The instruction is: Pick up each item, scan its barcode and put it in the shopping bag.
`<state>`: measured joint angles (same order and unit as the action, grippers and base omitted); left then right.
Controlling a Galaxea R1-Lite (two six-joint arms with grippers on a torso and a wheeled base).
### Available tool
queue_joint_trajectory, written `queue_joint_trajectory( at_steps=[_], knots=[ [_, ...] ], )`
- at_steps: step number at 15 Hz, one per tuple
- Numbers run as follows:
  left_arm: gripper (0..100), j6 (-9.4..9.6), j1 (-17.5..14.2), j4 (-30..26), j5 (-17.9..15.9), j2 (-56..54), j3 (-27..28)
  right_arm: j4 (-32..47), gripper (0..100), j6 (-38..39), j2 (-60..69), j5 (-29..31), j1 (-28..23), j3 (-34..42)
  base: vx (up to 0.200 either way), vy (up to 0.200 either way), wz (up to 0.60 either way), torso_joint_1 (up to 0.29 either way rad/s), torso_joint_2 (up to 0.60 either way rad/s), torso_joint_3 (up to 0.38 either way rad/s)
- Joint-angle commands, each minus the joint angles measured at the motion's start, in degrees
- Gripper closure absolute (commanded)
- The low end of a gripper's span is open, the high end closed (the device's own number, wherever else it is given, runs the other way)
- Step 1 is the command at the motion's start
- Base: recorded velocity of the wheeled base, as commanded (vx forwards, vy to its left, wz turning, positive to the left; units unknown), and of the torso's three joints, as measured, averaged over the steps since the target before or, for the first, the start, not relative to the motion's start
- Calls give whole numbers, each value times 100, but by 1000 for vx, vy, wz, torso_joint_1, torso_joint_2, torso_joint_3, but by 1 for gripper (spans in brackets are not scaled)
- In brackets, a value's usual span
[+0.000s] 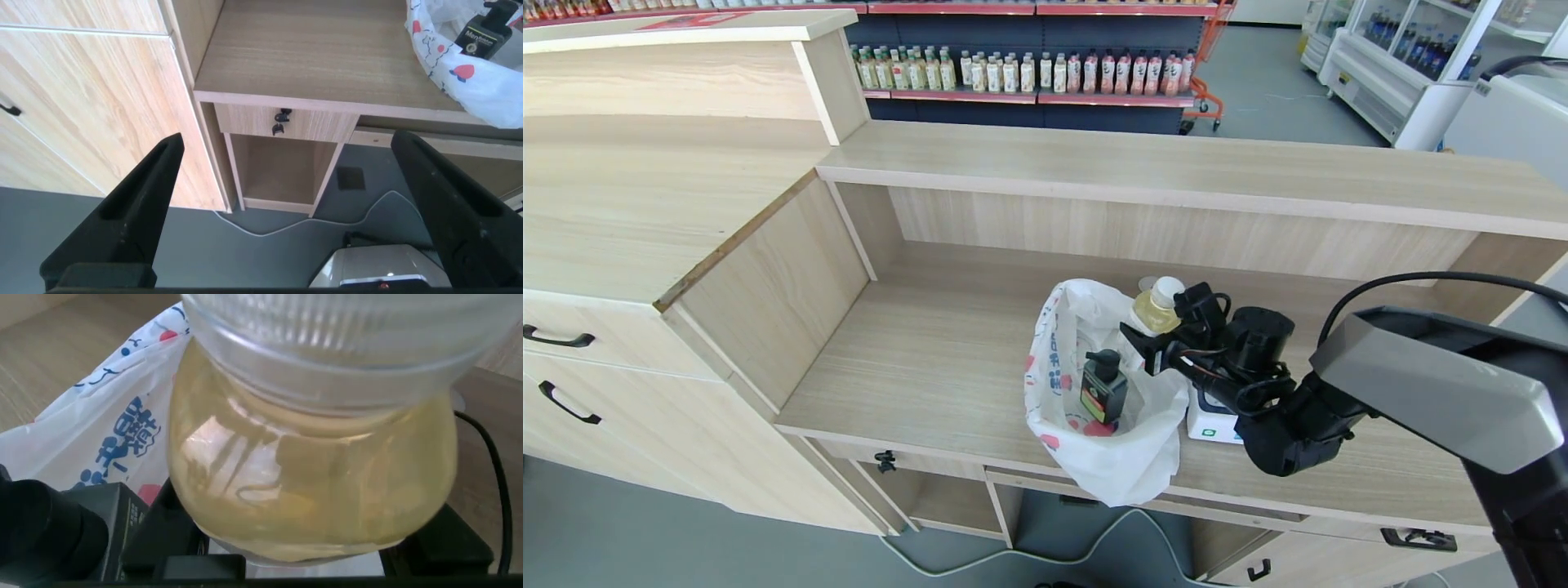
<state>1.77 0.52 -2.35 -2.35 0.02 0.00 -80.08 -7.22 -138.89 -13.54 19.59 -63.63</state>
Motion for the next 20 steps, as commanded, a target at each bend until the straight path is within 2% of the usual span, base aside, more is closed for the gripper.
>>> queue_joint_trajectory(
  at_steps=[1,14,15,20],
  knots=[
    [0,-1,0,-2,-2,-2,0,1,100,1,-130,-69,1,-79,0,0,0,0,0,0],
    [0,-1,0,-2,-2,-2,0,-43,100,-386,-367,-219,-34,-167,0,0,0,0,0,0],
    [0,-1,0,-2,-2,-2,0,-25,0,-386,-350,-219,-34,-158,0,0,0,0,0,0],
    [0,-1,0,-2,-2,-2,0,98,0,-377,-42,-228,-78,-176,0,0,0,0,0,0]
  ],
)
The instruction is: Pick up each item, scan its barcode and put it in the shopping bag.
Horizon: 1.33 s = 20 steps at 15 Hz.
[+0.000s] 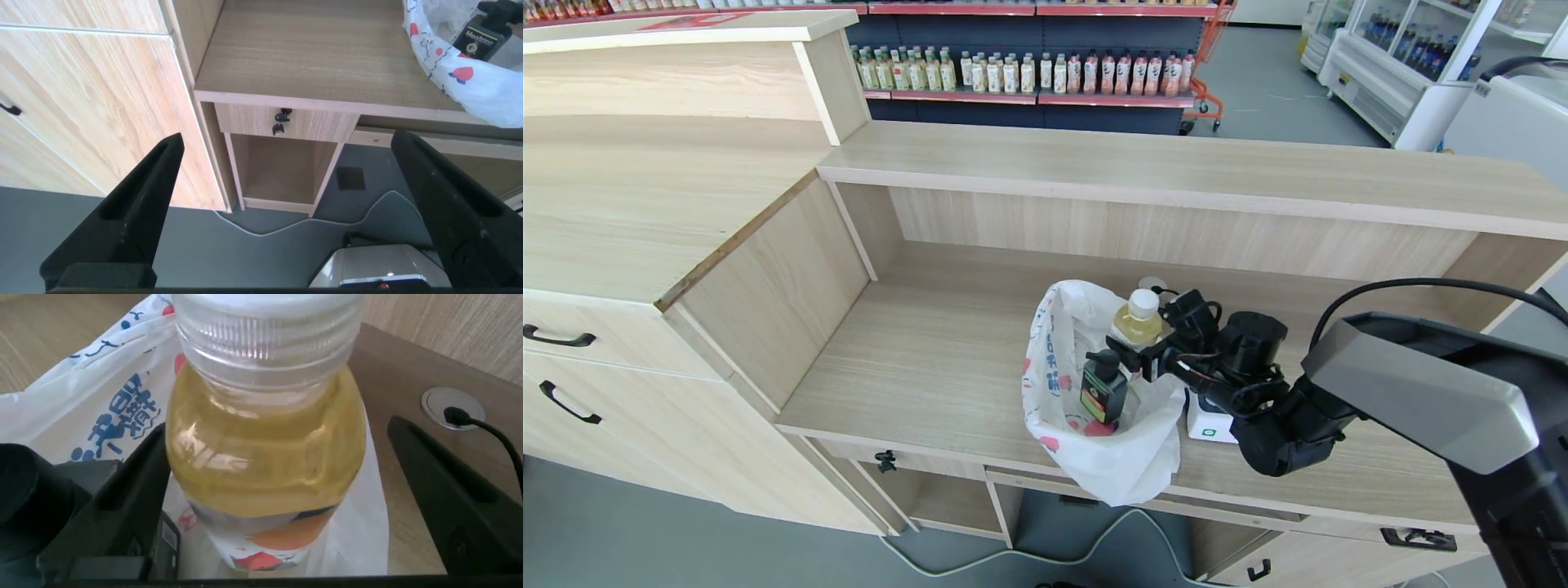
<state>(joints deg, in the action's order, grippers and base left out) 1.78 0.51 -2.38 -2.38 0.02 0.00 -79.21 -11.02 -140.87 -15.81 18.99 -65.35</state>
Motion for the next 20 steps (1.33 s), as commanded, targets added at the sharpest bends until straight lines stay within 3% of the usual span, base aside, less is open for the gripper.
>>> queue_joint_trajectory(
  at_steps=[1,3,8,12,17,18,20],
  knots=[
    [0,7,2,0,0,-2,0,90,0,3,315,-1,-27,5,0,0,0,0,0,0],
    [0,7,2,0,0,-2,0,336,0,30,790,17,-54,146,0,0,0,0,0,0],
    [0,-2,2,0,0,-2,0,917,0,364,3154,34,-54,1666,0,0,0,0,0,0],
    [0,-2,2,0,0,-2,0,1778,0,513,5527,685,-352,3213,0,0,0,0,0,0],
    [0,-2,2,0,0,-2,0,1936,0,531,7548,1484,-915,6017,0,0,0,0,0,0],
    [0,-2,2,0,0,-2,0,1945,0,531,7882,1467,-1020,6395,0,0,0,0,0,0],
    [0,-2,2,0,0,-2,0,2736,0,592,8972,1432,-1126,6535,0,0,0,0,0,0]
  ],
)
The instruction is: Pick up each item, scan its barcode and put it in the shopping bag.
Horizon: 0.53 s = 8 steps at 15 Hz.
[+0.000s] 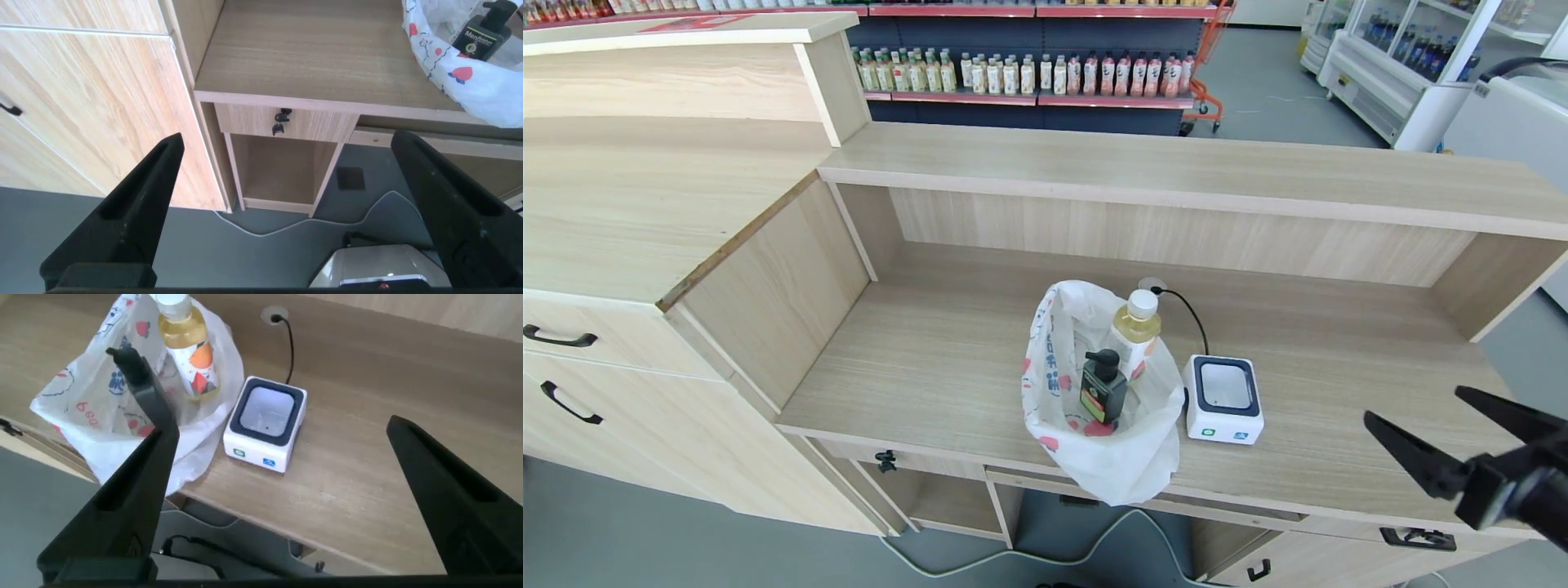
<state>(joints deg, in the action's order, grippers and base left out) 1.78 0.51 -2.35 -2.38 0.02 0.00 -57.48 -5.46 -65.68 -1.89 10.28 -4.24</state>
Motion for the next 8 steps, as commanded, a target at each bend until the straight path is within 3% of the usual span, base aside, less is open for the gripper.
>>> queue_joint_trajectory(
  at_steps=[1,8],
  knots=[
    [0,-2,2,-2,0,-2,0,1037,0,45,2016,31,-272,424,0,0,0,0,0,0],
    [0,-2,2,-2,0,-2,0,4816,0,142,5707,31,-808,424,0,0,0,0,0,0]
  ],
)
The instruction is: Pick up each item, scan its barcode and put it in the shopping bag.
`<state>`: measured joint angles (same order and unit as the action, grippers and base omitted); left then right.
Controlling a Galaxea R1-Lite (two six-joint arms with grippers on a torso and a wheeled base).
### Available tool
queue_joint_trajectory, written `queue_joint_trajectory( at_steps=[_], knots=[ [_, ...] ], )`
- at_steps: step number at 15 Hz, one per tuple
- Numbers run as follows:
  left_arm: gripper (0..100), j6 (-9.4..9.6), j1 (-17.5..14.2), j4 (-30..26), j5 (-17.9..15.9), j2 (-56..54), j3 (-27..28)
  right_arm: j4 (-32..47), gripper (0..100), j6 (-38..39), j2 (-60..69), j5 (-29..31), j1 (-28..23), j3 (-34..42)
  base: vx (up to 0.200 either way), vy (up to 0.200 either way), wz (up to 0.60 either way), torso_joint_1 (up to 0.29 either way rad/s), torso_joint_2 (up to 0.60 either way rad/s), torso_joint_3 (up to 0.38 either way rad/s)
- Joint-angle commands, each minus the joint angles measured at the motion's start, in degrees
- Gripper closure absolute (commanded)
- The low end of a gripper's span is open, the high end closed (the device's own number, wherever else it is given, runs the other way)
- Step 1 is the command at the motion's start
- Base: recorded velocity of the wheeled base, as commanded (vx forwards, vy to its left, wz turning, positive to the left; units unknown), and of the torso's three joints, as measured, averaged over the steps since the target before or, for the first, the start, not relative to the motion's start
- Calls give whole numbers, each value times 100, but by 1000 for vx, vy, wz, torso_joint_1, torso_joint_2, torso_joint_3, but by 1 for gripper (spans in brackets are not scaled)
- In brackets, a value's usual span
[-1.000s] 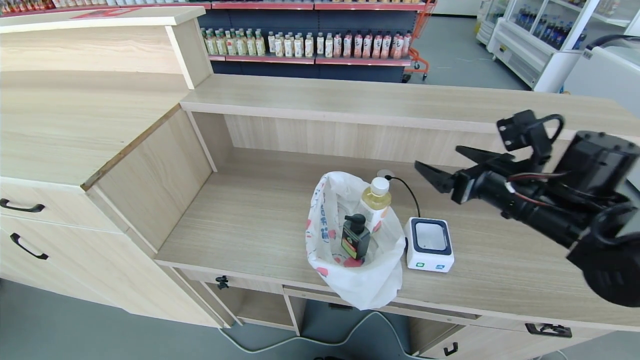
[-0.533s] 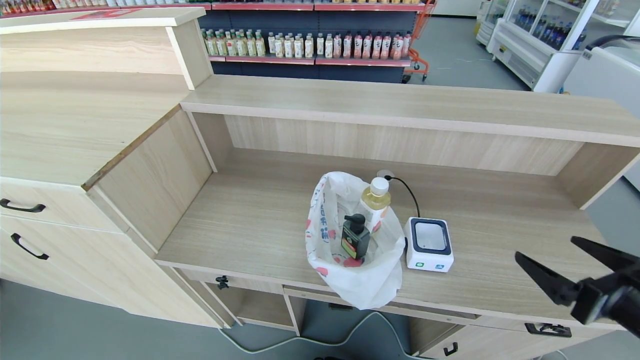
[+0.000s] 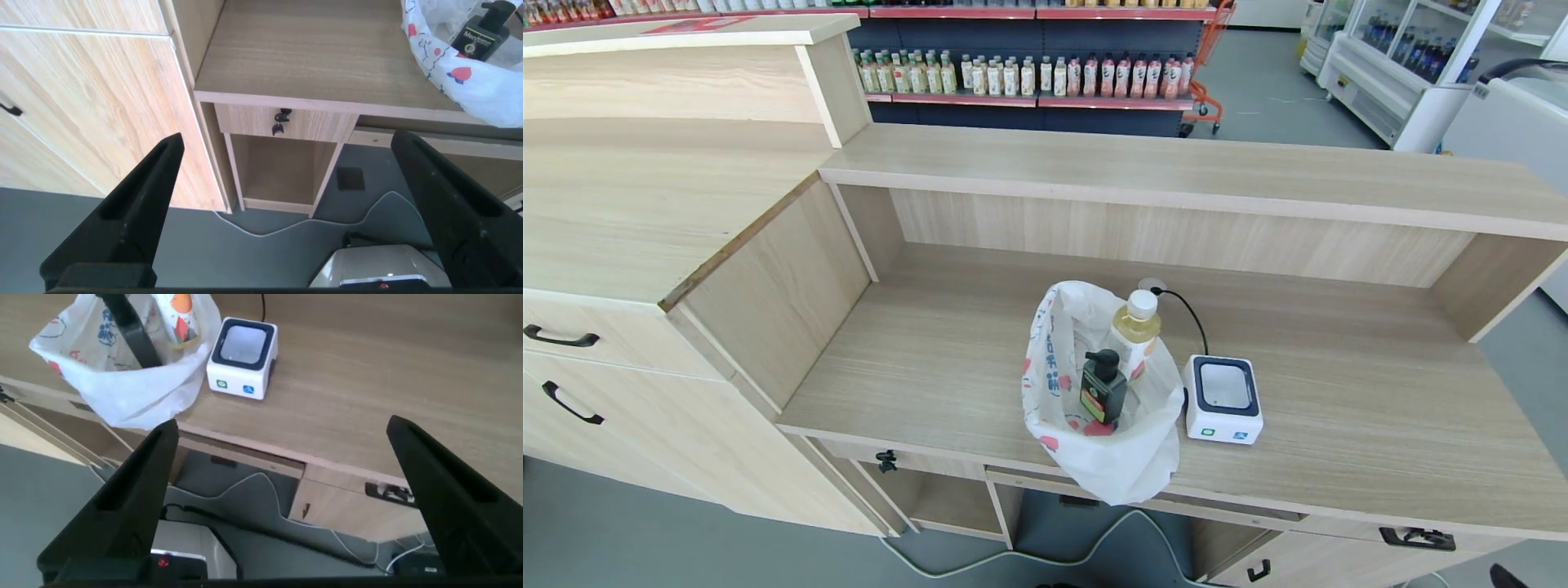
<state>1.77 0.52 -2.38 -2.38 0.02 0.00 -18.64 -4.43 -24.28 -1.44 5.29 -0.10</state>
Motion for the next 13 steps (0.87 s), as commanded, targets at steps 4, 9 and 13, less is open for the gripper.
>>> queue_joint_trajectory(
  at_steps=[4,9,13],
  knots=[
    [0,-1,0,0,0,-2,0,1723,0,179,2428,-6,-547,10,0,0,0,0,0,0],
    [0,-1,0,0,0,-2,0,1723,0,328,2428,56,-538,10,0,0,0,0,0,0],
    [0,-1,0,0,0,-2,0,1723,0,328,2428,56,-538,10,0,0,0,0,0,0]
  ],
)
